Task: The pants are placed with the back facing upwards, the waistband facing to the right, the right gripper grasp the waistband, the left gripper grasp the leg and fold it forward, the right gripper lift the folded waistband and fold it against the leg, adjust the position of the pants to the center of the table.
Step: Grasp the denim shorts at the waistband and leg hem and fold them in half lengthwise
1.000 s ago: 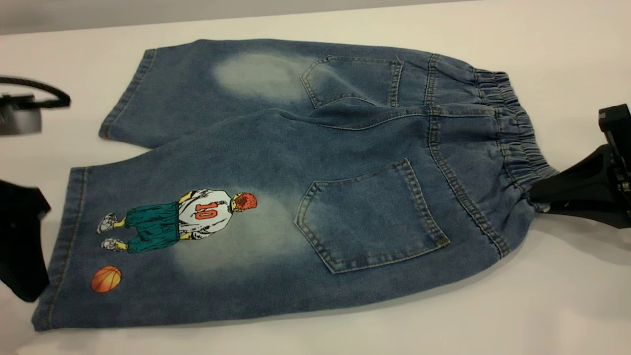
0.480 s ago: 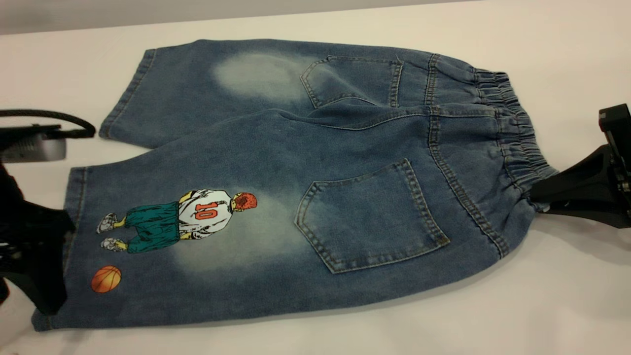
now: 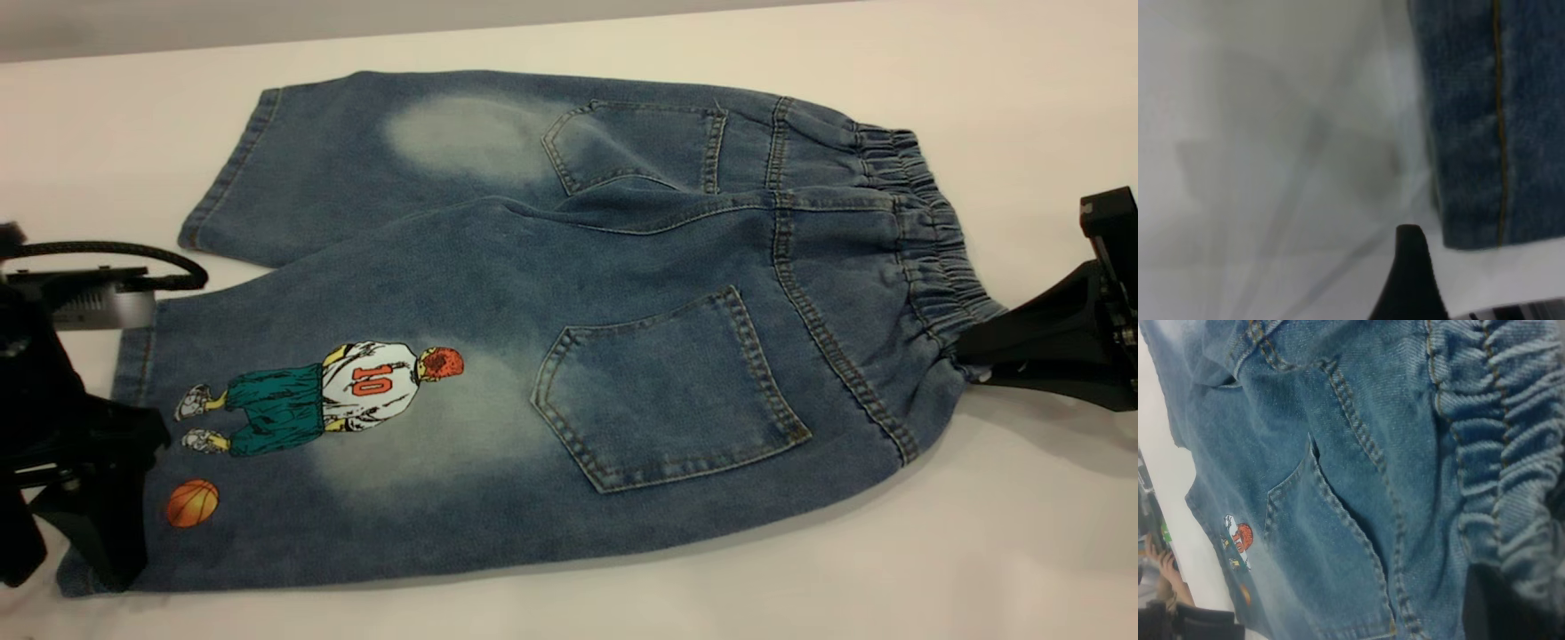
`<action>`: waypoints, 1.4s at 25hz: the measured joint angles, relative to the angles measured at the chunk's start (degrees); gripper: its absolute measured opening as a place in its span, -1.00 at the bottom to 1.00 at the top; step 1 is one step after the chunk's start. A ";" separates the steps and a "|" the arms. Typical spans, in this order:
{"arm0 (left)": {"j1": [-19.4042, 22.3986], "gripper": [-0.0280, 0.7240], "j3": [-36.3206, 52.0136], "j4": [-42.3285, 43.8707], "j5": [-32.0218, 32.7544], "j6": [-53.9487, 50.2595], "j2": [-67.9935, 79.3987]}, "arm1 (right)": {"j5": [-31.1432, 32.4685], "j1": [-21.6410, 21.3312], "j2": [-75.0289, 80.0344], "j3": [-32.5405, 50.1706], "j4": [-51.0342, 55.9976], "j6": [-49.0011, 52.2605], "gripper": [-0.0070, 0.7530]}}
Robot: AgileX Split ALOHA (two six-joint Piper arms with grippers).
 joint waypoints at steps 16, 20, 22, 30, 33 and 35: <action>0.00 0.19 -1.02 -2.10 -2.85 -0.15 2.75 | 0.15 0.00 0.00 0.00 0.00 -0.05 -0.89; 0.00 -0.19 -1.02 -2.10 -3.73 0.07 2.79 | 0.15 0.00 0.00 0.00 0.00 0.00 -0.89; 0.00 -0.69 -1.06 -3.03 -4.18 0.34 2.81 | 0.15 0.00 0.00 0.00 0.00 0.00 -0.89; 0.05 -0.70 -1.00 -9.91 2.74 7.20 1.75 | 0.51 0.00 -0.60 0.00 -0.07 0.00 -0.89; 0.05 -0.70 -1.00 -14.29 4.59 11.35 -1.42 | 3.04 0.00 -2.35 0.00 -0.07 0.00 -0.89; 0.05 -0.70 -1.00 -16.37 5.60 13.14 -4.45 | 2.75 0.00 -4.12 0.00 -0.22 0.00 -0.89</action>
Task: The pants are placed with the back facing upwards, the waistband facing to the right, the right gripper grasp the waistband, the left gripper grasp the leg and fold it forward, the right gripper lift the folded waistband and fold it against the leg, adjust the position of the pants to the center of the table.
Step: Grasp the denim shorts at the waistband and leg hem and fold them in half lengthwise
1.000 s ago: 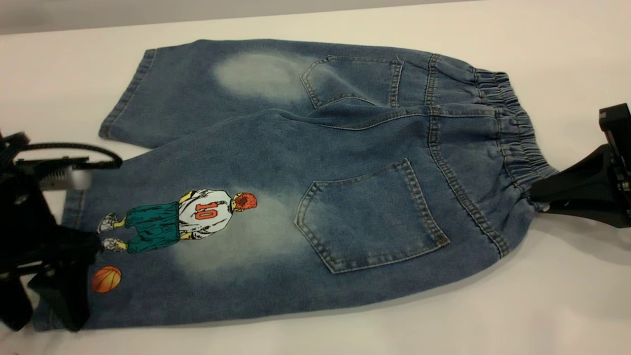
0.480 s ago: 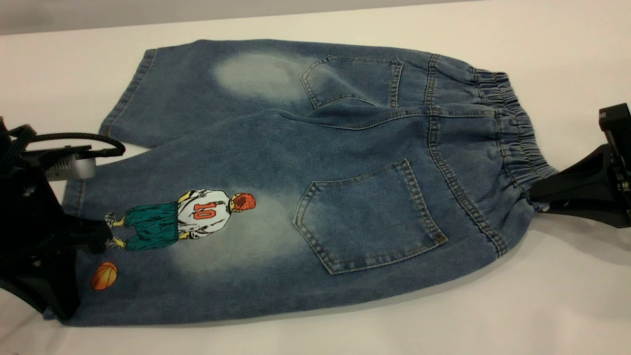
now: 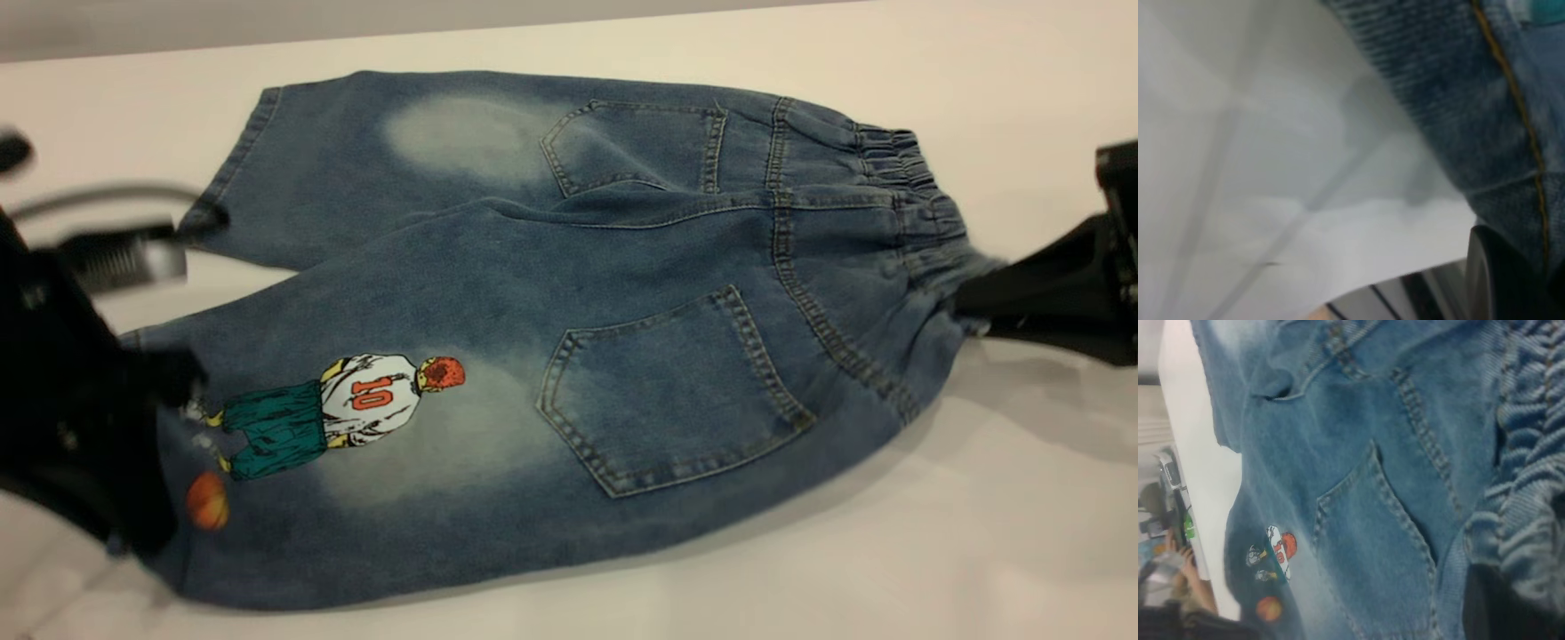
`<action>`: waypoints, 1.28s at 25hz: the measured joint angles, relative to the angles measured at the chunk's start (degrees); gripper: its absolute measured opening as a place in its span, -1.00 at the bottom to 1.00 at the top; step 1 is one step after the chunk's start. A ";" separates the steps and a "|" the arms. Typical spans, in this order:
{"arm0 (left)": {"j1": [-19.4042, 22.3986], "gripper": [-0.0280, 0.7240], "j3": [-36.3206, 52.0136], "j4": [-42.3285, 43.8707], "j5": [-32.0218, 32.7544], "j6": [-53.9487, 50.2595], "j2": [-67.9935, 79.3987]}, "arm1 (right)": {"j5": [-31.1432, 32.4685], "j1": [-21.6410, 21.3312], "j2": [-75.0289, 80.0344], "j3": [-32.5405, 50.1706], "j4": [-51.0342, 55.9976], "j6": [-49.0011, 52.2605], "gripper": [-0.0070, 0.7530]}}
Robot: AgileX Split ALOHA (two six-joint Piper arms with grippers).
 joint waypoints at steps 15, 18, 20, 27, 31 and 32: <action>0.00 -0.70 -4.58 -0.13 3.06 0.50 -21.94 | -1.77 0.00 -18.43 -0.31 -4.18 0.00 -0.89; 0.00 -0.70 -7.55 -0.08 2.85 0.70 -22.91 | -2.65 0.00 -19.81 -2.10 -4.28 0.00 -0.89; 0.00 -0.70 -8.90 0.07 1.65 1.29 -22.79 | -2.67 0.00 -19.62 -3.80 -4.42 0.00 -0.89; 0.00 -0.70 -9.28 -0.15 -9.39 2.22 -22.50 | -2.98 0.67 -19.56 -10.32 -4.47 0.84 -0.89; 0.00 -0.70 -9.33 -0.35 -15.56 3.74 -20.63 | -6.22 2.09 -19.27 -13.54 -5.45 1.70 -0.89; 0.00 -0.70 -9.60 -0.35 -16.60 4.07 -19.81 | -6.82 2.70 -19.03 -14.10 -5.50 2.19 -0.89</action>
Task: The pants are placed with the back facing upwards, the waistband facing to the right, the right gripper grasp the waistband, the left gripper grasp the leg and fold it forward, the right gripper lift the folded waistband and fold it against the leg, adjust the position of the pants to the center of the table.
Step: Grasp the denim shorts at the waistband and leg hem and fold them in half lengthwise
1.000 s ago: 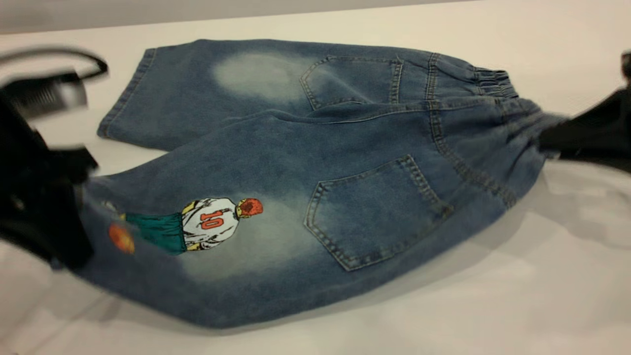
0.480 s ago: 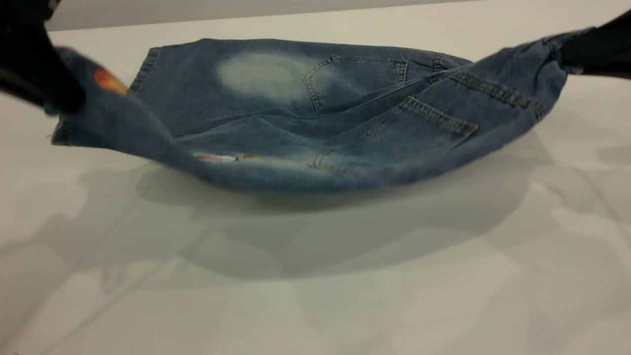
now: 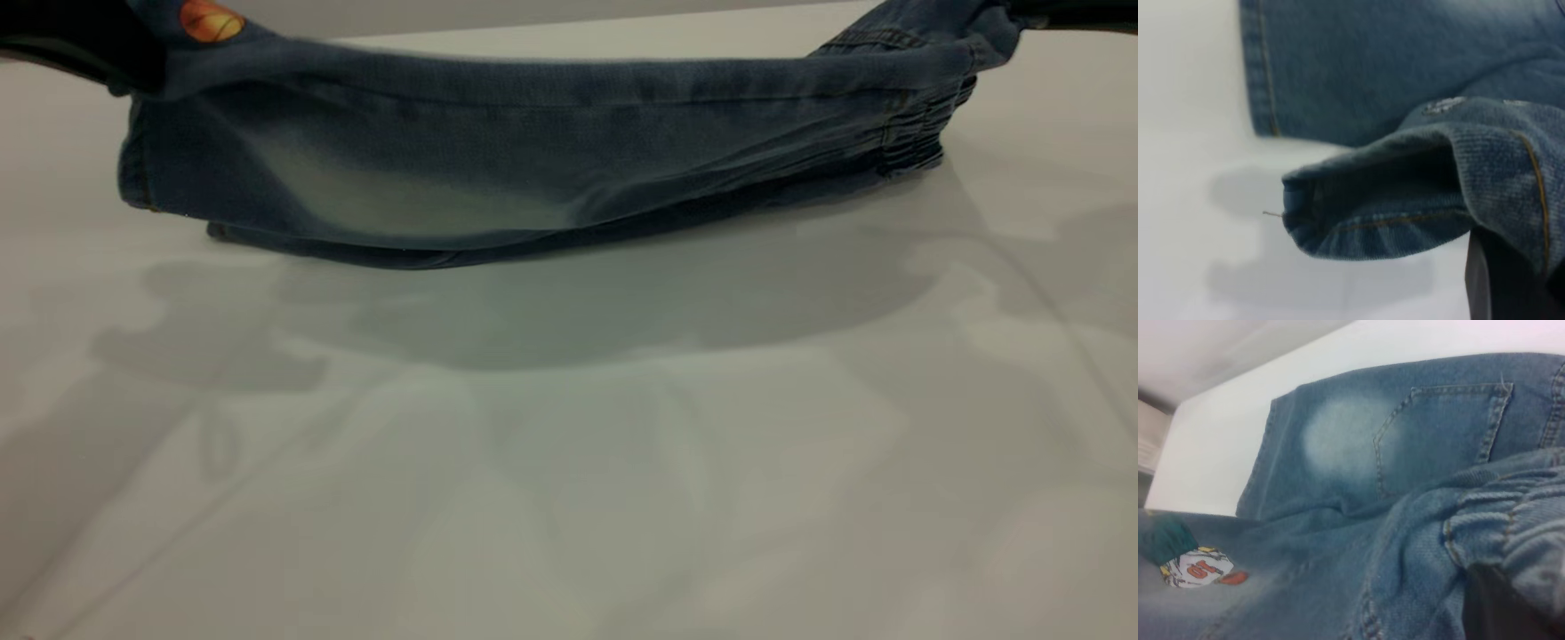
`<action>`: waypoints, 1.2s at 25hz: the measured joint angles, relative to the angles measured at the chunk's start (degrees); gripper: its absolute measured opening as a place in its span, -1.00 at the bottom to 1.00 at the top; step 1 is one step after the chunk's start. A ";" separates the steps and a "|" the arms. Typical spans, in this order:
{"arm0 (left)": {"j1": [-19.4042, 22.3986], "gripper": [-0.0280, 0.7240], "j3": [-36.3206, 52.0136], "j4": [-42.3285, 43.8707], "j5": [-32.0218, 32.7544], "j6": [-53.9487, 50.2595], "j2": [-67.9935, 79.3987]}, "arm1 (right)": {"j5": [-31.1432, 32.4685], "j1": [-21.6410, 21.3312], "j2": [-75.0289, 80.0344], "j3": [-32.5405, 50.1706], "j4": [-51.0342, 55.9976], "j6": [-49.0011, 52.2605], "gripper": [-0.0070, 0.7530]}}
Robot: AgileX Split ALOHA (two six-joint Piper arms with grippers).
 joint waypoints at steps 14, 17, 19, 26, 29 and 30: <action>0.00 -0.70 -15.00 0.18 -3.51 3.08 16.58 | -3.72 4.25 8.49 -10.89 -0.05 4.81 -0.89; 0.00 -0.70 -18.15 0.18 -3.57 4.95 19.56 | -4.35 4.25 9.18 -12.50 -0.36 4.92 -0.89; 0.00 -0.70 -20.16 0.18 -3.70 5.74 21.31 | -5.07 4.25 9.66 -13.53 -0.36 4.92 -0.89; 0.00 -0.70 -25.33 0.18 -4.81 8.53 26.02 | -5.01 4.25 12.93 -17.40 -0.46 4.92 -0.89; 0.00 -0.70 -26.40 0.24 -5.61 8.97 27.25 | -5.01 4.25 15.08 -19.16 -0.52 4.92 -0.89; 0.00 -0.70 -26.45 0.24 -6.44 9.38 27.40 | -5.01 4.25 15.88 -19.79 -0.64 4.92 -0.89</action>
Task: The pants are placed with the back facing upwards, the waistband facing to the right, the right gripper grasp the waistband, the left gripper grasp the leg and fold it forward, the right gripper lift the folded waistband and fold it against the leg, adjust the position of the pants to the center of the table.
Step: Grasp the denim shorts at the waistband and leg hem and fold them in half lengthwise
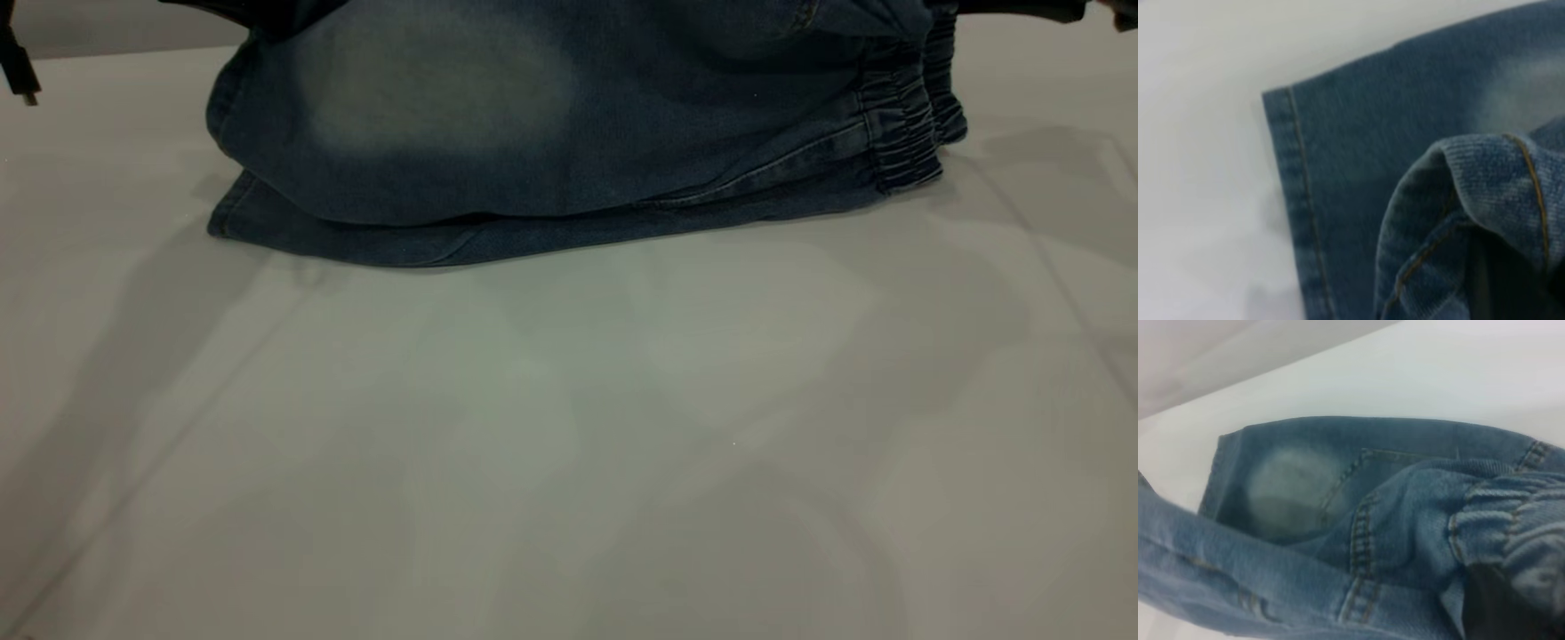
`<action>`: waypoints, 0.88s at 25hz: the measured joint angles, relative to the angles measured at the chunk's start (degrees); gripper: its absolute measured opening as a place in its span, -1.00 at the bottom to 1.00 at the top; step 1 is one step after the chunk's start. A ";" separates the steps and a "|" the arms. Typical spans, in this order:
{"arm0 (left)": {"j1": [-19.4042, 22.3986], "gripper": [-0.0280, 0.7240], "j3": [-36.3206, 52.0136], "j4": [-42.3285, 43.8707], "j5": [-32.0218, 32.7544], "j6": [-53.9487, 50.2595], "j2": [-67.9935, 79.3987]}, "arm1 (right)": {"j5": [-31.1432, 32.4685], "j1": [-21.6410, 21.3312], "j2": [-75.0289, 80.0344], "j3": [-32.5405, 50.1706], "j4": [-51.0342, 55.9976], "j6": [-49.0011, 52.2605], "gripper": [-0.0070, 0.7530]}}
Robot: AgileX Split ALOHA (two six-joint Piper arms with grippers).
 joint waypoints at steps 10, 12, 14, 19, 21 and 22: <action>0.00 -0.70 0.00 0.12 -6.00 0.95 2.66 | 0.04 0.00 5.99 -4.37 -0.68 -0.06 -0.89; 0.00 -0.70 0.00 0.26 -6.59 1.68 3.93 | 0.04 0.00 6.59 -4.44 -0.42 -0.08 -0.88; 0.00 -0.70 0.00 0.25 -6.64 2.05 4.85 | 0.04 0.00 6.64 -4.44 -0.50 -0.16 -0.88; 0.06 -0.70 0.00 0.30 -7.25 2.10 4.94 | 0.07 0.00 6.64 -4.44 1.27 -0.16 -0.76; 0.06 -0.70 0.00 0.44 -7.13 2.59 4.94 | 0.28 0.00 6.64 -4.44 1.69 -0.16 -0.61; 0.06 -0.70 0.00 0.44 -7.11 2.97 4.94 | 0.43 0.00 6.64 -4.44 1.69 -0.16 -0.49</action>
